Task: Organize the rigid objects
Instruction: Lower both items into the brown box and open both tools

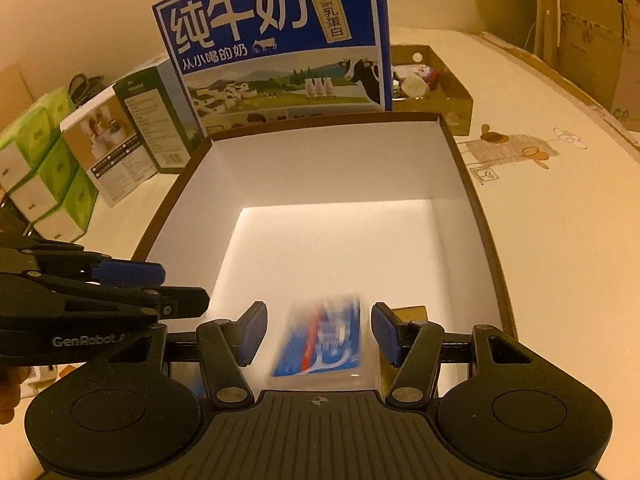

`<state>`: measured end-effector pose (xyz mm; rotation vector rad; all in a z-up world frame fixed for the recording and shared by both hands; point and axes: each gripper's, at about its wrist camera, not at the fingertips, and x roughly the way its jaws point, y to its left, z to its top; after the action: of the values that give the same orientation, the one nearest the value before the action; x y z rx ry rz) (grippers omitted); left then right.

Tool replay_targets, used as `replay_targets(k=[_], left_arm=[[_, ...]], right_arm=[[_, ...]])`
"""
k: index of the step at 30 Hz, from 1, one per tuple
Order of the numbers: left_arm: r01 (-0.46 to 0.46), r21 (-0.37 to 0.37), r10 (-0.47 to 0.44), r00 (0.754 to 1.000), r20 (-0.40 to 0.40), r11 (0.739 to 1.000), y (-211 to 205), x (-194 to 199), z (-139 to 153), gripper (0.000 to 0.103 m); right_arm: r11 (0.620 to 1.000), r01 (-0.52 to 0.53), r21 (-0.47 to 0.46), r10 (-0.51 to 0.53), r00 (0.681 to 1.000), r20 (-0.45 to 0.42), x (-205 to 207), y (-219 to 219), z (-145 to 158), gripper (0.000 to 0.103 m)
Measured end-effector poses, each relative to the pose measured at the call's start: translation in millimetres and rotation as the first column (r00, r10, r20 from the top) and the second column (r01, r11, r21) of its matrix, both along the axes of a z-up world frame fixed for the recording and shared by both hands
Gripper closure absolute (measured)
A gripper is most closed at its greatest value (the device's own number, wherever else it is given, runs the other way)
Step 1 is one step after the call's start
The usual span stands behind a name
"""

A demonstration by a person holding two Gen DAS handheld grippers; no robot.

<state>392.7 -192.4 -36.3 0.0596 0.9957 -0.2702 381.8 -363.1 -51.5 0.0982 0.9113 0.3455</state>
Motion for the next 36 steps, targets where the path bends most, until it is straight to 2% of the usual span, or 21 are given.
replay_targets(k=[5, 11, 15, 21, 29, 36], left_arm=[[0.023, -0.019, -0.023, 1.000, 0.019, 1.000, 4, -11, 6, 0.052], [0.052, -0.034, -0.050, 0.997, 0.054, 0.998, 9, -33, 17, 0.050], [0.064, -0.041, -0.060, 0.994, 0.089, 0.997, 15, -52, 27, 0.042], [0.076, -0.051, -0.068, 0.989, 0.132, 0.996, 29, -83, 41, 0.041], [0.047, -0.069, -0.034, 0.985, 0.168, 0.997, 55, -124, 58, 0.041], [0.010, -0.047, -0.002, 0.987, 0.162, 0.999, 75, -155, 67, 0.041]], right_arm=[[1.000, 0.019, 0.022, -0.019, 1.000, 0.002, -12, -6, 7, 0.046], [0.997, 0.066, 0.050, -0.067, 0.997, 0.026, -35, -9, 23, 0.039], [0.994, 0.095, 0.048, -0.097, 0.994, 0.043, -54, -7, 32, 0.036], [0.990, 0.133, 0.057, -0.136, 0.989, 0.064, -83, -4, 44, 0.035], [0.988, 0.147, 0.051, -0.150, 0.986, 0.075, -122, 11, 55, 0.034], [0.990, 0.129, 0.061, -0.134, 0.988, 0.079, -150, 22, 64, 0.034]])
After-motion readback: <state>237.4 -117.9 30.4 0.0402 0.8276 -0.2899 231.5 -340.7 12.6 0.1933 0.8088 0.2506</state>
